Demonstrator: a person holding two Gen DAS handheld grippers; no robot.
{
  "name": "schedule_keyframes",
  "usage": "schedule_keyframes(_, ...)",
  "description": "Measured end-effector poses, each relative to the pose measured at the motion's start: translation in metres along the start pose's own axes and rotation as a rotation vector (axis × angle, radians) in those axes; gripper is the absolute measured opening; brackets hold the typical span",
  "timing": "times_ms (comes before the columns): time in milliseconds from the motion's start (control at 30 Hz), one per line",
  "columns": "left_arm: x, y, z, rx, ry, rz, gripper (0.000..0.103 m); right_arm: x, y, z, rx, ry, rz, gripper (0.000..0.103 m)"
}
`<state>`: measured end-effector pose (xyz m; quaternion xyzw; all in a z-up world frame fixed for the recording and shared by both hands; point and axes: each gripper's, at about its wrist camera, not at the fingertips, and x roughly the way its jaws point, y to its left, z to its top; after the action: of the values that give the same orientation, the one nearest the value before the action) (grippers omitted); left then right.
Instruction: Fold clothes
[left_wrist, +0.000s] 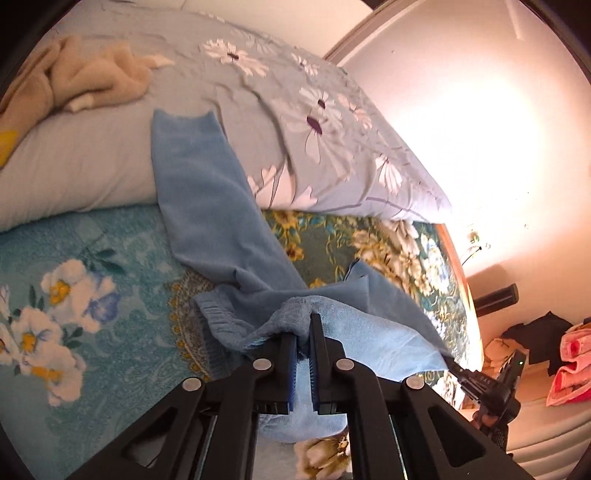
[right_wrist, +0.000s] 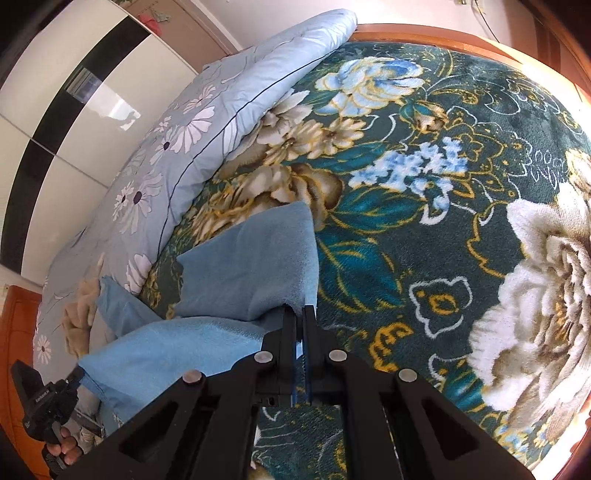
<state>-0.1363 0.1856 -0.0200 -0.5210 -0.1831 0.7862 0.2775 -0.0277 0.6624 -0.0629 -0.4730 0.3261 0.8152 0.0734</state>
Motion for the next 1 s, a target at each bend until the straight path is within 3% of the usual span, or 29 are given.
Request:
schedule_keyframes(133, -0.057, -0.008, 0.021, 0.059, -0.126, 0.030, 0.006, -0.005, 0.026, -0.016, -0.046, 0.023, 0.075, 0.003)
schedule_keyframes(233, -0.095, -0.001, 0.044, 0.103, -0.172, 0.096, 0.006, 0.003, 0.052, -0.020, -0.062, 0.052, 0.144, 0.003)
schedule_keyframes(333, -0.136, 0.011, 0.068, 0.108, -0.230, 0.158, 0.006, 0.011, 0.094, -0.017, -0.087, 0.058, 0.233, 0.003)
schedule_keyframes(467, -0.193, 0.026, 0.078, 0.093, -0.313, 0.217, 0.006, 0.007, 0.153, -0.016, -0.173, 0.055, 0.321, 0.003)
schedule_keyframes(533, -0.208, 0.045, 0.063, 0.061, -0.309, 0.243, 0.006, 0.006, 0.177, -0.019, -0.214, 0.062, 0.356, 0.003)
schedule_keyframes(633, -0.217, 0.080, 0.027, 0.011, -0.266, 0.301, 0.006, 0.027, 0.168, -0.046, -0.239, 0.155, 0.319, 0.003)
schedule_keyframes(833, -0.177, 0.164, -0.065, -0.203, -0.085, 0.379, 0.006, 0.068, 0.150, -0.099, -0.288, 0.338, 0.244, 0.003)
schedule_keyframes(1000, -0.161, 0.193, -0.105, -0.312, -0.031, 0.395, 0.006, 0.085, 0.138, -0.124, -0.298, 0.425, 0.193, 0.003)
